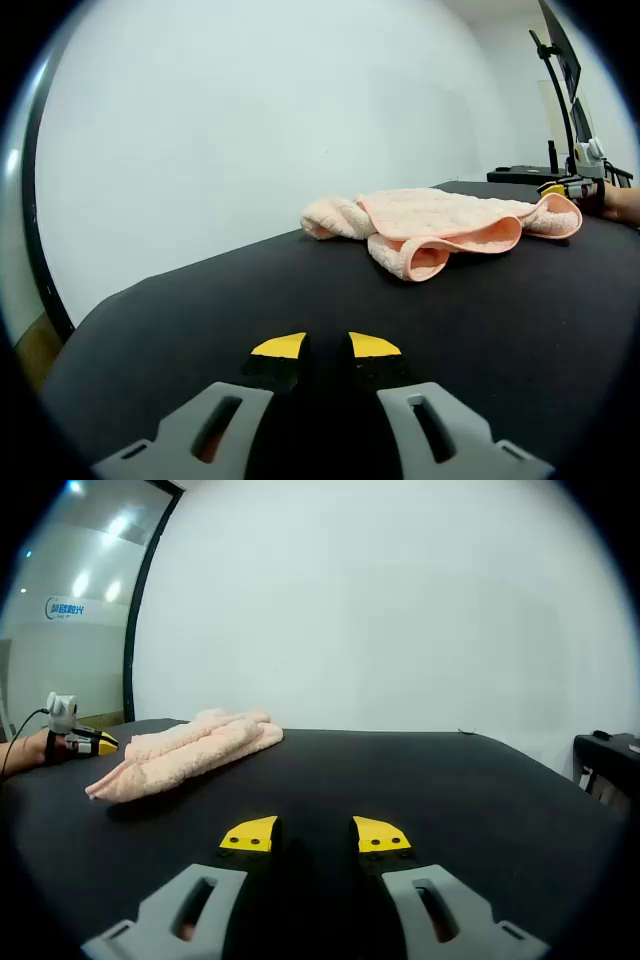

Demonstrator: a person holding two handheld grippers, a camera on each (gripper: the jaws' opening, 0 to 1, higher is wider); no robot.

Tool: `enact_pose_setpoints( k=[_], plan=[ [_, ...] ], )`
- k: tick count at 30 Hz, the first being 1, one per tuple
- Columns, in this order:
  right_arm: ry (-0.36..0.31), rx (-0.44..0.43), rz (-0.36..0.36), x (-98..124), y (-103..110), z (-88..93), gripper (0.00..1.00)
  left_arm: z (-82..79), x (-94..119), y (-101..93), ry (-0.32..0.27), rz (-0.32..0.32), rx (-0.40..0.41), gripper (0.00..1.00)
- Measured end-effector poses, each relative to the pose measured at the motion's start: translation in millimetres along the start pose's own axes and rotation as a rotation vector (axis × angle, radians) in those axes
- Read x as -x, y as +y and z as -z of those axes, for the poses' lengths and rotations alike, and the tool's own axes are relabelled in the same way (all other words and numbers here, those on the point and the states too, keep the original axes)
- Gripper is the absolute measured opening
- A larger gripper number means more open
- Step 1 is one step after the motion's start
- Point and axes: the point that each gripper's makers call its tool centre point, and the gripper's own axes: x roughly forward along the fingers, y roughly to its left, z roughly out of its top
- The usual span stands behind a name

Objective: Fold the towel on the table until its edges align and the towel forms a compact rectangular stack.

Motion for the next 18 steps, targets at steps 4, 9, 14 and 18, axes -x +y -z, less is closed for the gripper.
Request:
enact_pose_setpoints(
  k=[4, 9, 14, 18],
  plan=[
    [0.0, -0.001, 0.002, 0.2, -0.5, 0.4, 0.25, 0.9, 0.8, -1.6, 0.001, -0.001, 0.001, 0.13],
    [0.003, 0.005, 0.0, 1.5, 3.2, 2.0, 0.25, 1.3, 2.0, -3.0, 0.0, -0.002, 0.002, 0.13],
    [0.005, 0.003, -0.002, -2.2, -0.5, 2.2, 0.25, 0.0, 0.5, -2.9, 0.0, 0.002, 0.002, 0.13],
    [0.006, 0.005, 0.001, -2.2, -2.6, 1.6, 0.25, -0.9, 0.5, -2.3, 0.0, 0.003, 0.001, 0.13]
  ],
)
